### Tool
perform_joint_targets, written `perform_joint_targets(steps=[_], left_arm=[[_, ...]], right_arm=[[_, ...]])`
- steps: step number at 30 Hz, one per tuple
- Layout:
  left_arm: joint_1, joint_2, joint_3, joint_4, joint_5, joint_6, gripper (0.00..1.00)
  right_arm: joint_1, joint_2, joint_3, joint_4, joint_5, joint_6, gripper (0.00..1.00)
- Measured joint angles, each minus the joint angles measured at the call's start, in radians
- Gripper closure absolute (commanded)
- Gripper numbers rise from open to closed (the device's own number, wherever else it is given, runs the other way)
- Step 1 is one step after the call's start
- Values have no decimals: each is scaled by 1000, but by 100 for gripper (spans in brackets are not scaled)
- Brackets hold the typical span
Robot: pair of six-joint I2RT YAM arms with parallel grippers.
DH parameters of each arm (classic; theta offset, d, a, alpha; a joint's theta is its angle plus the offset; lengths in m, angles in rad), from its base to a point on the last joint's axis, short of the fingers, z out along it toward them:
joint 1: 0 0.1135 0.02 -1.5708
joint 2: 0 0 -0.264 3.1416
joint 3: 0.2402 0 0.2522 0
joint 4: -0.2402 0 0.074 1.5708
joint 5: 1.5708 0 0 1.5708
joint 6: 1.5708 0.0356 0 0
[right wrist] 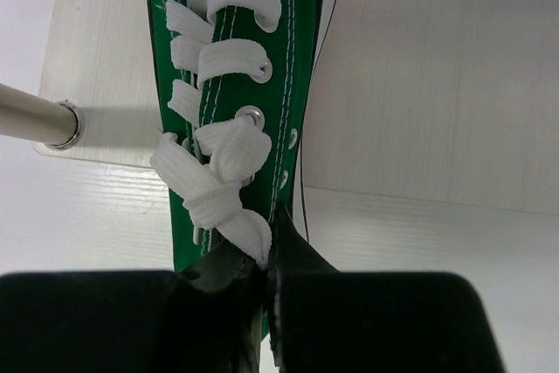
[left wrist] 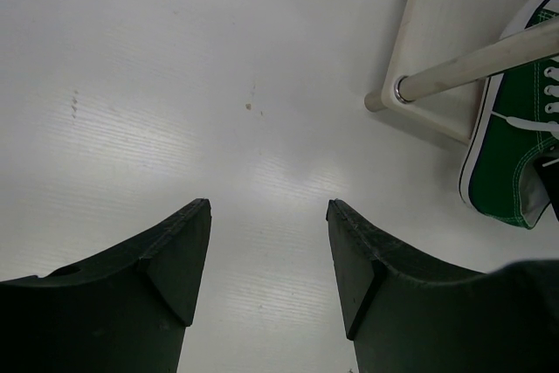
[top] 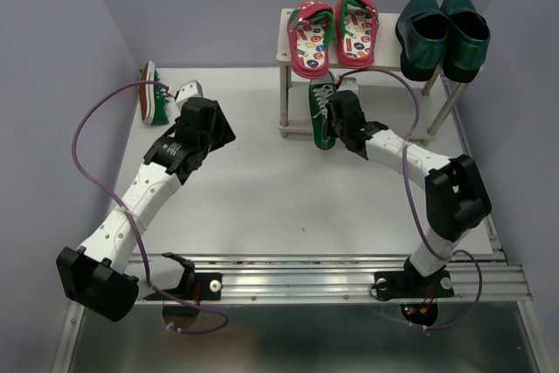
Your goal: Place and organize the shoes onto the shoe shelf
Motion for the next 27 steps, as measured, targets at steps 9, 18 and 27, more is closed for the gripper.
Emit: perform_joint_targets(steps=[9,18,27], left_arm=[[8,0,0,0,1,0,34],[20,-2,0,0,3,1,34],[31,-10,0,-5,2,2,34]], right_arm=[[0,-8,-66,82,29,24,99],[-1,-63,-242,286,44,41,99],[-1,-63,-272,399,46,35,99]])
